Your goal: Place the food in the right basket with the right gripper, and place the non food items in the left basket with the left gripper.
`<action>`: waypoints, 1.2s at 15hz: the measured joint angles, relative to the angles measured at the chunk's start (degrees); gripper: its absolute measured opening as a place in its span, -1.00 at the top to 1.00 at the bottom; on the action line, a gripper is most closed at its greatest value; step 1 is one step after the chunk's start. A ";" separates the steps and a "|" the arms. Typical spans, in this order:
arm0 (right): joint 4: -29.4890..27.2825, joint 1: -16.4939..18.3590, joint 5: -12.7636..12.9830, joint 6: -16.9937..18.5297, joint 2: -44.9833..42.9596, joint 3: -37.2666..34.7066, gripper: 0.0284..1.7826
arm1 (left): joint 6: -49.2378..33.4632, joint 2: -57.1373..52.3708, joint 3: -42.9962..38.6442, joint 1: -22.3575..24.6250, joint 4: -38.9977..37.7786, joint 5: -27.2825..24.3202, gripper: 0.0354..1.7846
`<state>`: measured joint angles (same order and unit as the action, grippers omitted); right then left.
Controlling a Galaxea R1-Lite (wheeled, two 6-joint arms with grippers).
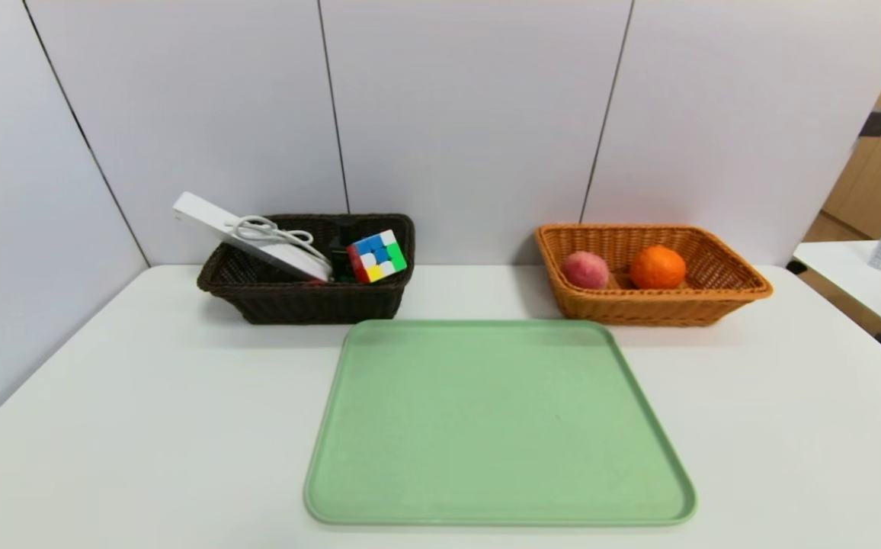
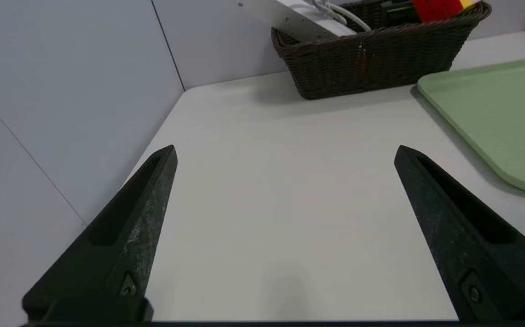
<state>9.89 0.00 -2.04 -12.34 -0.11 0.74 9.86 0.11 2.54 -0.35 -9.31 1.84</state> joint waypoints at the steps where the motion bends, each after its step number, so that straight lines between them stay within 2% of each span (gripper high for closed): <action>1: -4.27 0.00 -0.27 2.04 0.00 -0.33 -0.90 | -0.06 0.00 -1.28 0.00 -1.51 -0.30 -0.89; 2: -8.20 -0.02 -0.20 4.74 0.00 -0.45 -0.90 | -0.61 0.00 -1.88 0.00 -0.35 -1.13 -0.89; 3: -9.78 -0.05 0.11 7.68 0.00 -0.56 -0.90 | -2.12 0.00 -2.27 0.00 3.47 -3.13 -0.89; 4: -9.84 -0.05 0.24 9.36 -0.02 -0.56 -0.90 | -3.45 0.00 -2.38 0.00 6.64 -4.07 -0.89; 6: -9.96 -0.07 1.22 10.54 -0.02 -0.65 -0.90 | -4.57 0.00 -2.49 0.00 7.83 -4.14 -0.89; 7: -10.02 -0.07 2.11 10.76 -0.02 -0.69 -0.90 | -5.51 0.00 -2.51 0.00 7.84 -3.90 -0.89; 11: -10.00 -0.07 2.36 11.30 0.00 -0.72 -0.90 | -12.67 0.00 -2.54 0.02 7.69 -0.88 -0.89; 18: -9.91 0.00 2.33 11.79 0.01 -0.74 -0.90 | -14.21 0.00 -2.54 0.02 7.52 -0.22 -0.89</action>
